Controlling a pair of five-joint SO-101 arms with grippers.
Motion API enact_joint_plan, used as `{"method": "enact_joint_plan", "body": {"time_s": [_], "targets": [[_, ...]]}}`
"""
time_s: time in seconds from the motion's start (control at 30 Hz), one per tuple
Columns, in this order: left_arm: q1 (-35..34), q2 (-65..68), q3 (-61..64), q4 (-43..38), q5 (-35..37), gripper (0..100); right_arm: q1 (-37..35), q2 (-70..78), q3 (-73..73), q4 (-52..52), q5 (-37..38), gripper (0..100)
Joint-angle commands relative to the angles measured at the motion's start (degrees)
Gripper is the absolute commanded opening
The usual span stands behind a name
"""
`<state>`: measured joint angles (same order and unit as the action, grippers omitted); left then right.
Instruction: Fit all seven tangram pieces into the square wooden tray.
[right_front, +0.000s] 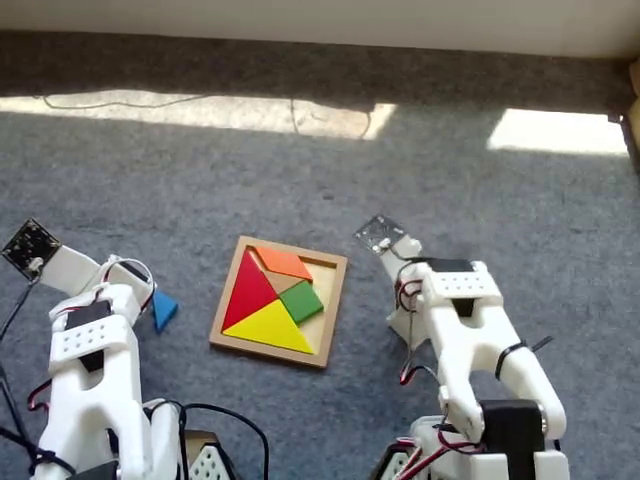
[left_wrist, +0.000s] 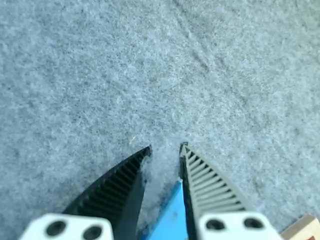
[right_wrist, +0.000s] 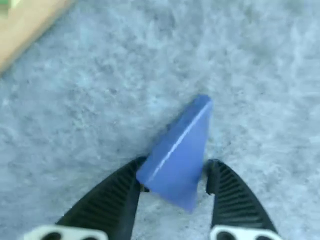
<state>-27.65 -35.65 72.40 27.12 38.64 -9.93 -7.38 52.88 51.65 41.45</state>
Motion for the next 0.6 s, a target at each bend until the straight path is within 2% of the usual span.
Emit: {"method": "enact_joint_plan", "body": {"time_s": [0.0,0.23,0.4,0.57], "targets": [[-0.4,-1.36,-0.31,-1.05,-0.53,11,1.01,4.97,-1.54,-0.84,0.26,7.4],[-0.4,-1.36,-0.31,-1.05,-0.53,11,4.0,-1.98,-2.51,-0.13,0.26,0.6],[-0.4,-1.36,-0.31,-1.05,-0.53,11,3.3,-9.98,-3.47,6.2,-0.18,0.4],[-0.4,-1.36,-0.31,-1.05,-0.53,11,0.31,-13.93,-10.15,11.3,-9.49,0.4]]}}
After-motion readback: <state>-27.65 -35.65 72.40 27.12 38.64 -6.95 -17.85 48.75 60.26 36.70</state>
